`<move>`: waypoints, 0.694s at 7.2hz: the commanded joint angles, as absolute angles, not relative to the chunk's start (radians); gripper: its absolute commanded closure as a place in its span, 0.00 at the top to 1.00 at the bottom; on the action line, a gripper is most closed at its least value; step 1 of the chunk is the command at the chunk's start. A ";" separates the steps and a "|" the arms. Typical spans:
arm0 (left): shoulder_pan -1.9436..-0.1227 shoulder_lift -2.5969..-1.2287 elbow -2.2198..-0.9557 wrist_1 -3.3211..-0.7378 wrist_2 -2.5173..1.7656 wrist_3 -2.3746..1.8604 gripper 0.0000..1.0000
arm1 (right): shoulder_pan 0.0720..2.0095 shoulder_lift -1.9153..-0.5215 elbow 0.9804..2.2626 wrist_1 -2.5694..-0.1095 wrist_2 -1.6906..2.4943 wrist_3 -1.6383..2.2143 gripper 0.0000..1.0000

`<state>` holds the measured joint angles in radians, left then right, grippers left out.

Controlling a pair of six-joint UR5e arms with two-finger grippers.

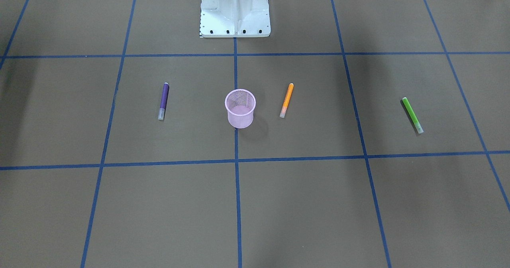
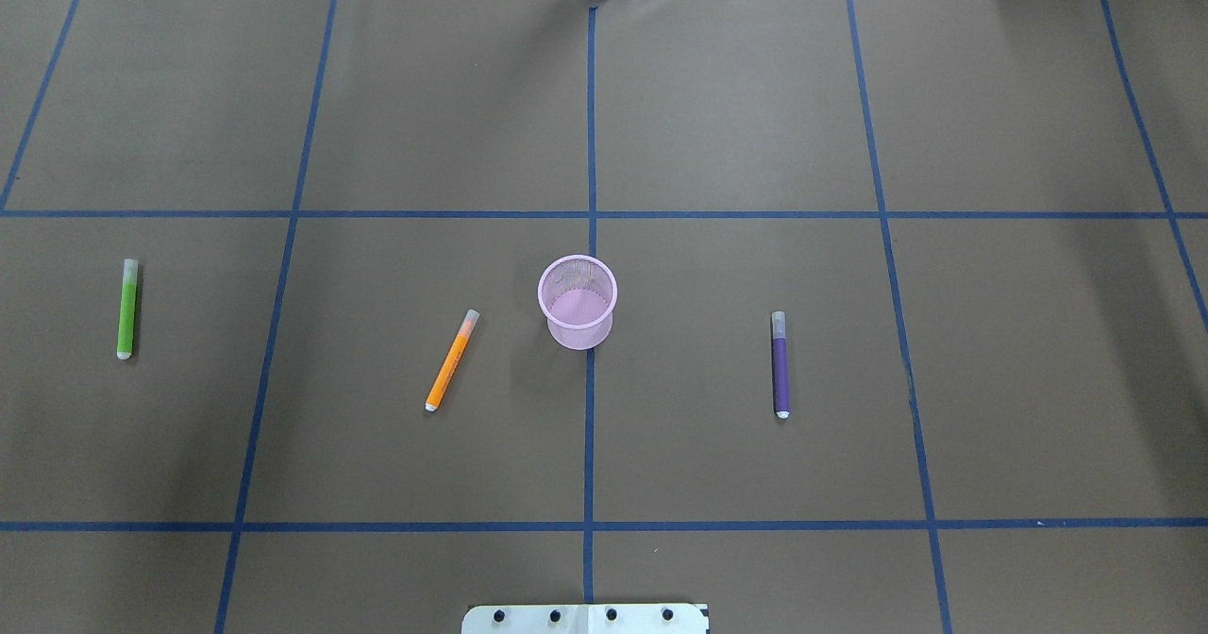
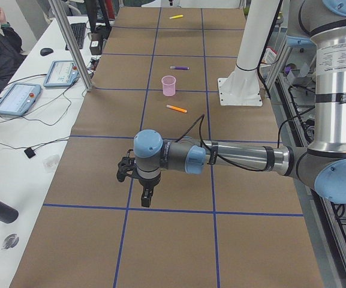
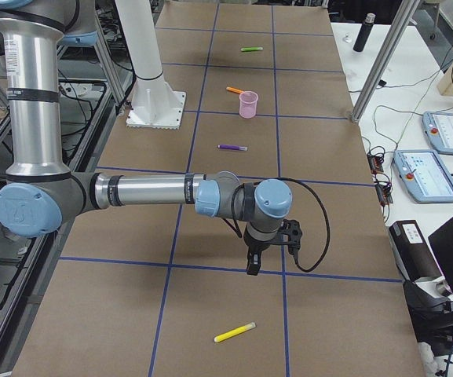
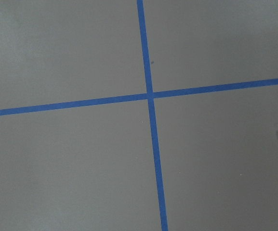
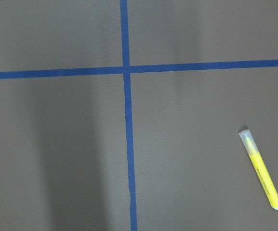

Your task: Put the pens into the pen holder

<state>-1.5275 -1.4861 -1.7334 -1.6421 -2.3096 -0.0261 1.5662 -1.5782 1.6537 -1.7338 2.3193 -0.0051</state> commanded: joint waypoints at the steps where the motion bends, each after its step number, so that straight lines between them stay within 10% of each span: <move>1: -1.526 -1.485 -1.733 -1.643 -2.312 -0.026 1.00 | 1.568 -1.575 1.672 -1.732 2.324 -0.006 1.00; 5: -1.511 -1.514 -1.749 -1.661 -2.315 -0.038 1.00 | 1.568 -1.565 1.690 -1.730 2.326 -0.006 1.00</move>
